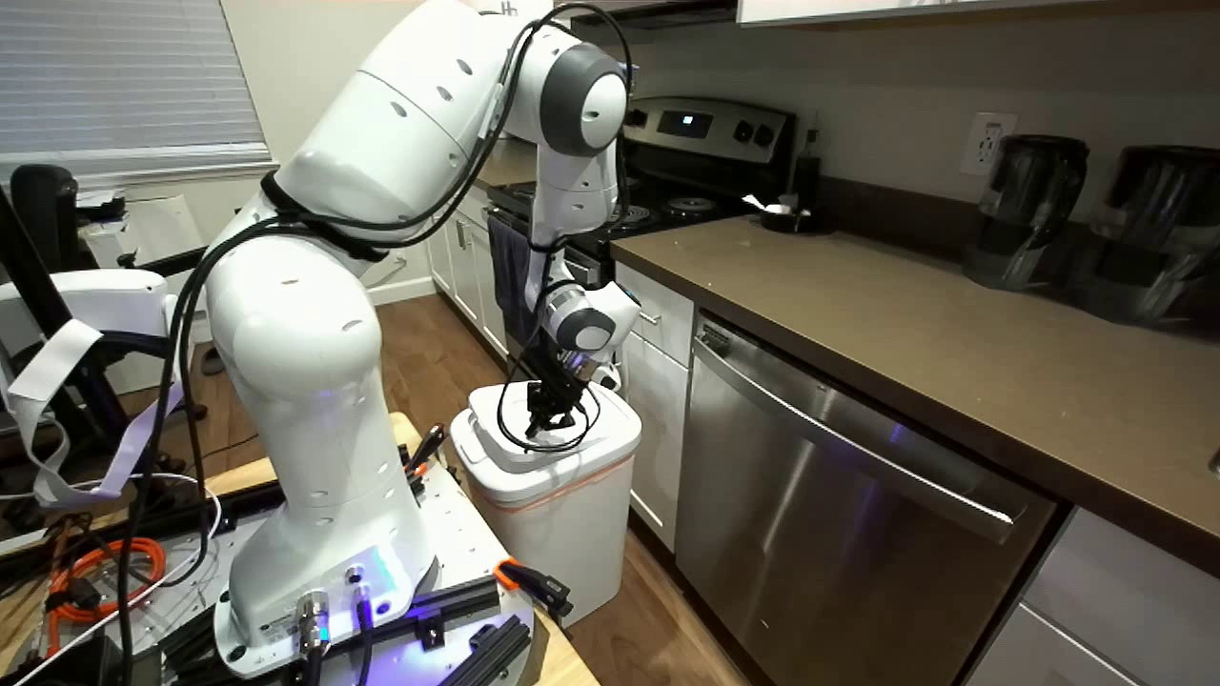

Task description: Close the bin

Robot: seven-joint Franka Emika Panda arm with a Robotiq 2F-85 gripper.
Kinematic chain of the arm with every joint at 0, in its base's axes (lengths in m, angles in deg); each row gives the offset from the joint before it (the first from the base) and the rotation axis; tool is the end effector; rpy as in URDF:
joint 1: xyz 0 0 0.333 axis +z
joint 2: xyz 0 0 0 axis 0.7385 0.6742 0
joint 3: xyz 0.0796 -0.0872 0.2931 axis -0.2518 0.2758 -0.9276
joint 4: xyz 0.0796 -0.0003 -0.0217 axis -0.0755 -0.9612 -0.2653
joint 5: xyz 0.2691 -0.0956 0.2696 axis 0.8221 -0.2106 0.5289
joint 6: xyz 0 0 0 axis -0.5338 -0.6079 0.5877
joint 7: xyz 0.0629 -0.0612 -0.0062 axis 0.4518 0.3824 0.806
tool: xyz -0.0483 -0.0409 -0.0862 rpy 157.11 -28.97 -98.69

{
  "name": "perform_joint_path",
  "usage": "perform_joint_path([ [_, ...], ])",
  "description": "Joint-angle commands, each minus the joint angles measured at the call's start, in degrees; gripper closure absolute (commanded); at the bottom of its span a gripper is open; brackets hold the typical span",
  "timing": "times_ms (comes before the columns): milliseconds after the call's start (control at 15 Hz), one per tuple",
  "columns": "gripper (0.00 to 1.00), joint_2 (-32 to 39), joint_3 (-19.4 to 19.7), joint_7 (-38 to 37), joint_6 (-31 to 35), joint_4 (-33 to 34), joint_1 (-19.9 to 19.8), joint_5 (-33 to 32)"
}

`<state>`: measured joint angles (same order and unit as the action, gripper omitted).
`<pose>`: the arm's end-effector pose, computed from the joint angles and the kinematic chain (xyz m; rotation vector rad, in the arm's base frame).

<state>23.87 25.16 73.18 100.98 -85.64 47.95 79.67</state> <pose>0.4219 0.1909 0.0127 -2.7005 -0.2936 0.6763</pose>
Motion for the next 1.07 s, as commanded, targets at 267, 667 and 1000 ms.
perform_joint_path([
  [267, 0.95, 4.4, -8.2, 5.5, 1.4, -0.2, -4.9, 5.9],
  [667, 0.96, 6.7, -7.2, 6.4, 12.3, -2.7, 2.4, -1.0],
  [1000, 0.95, 7.7, -4.0, 3.7, 18.0, -3.0, 9.3, -10.8],
])
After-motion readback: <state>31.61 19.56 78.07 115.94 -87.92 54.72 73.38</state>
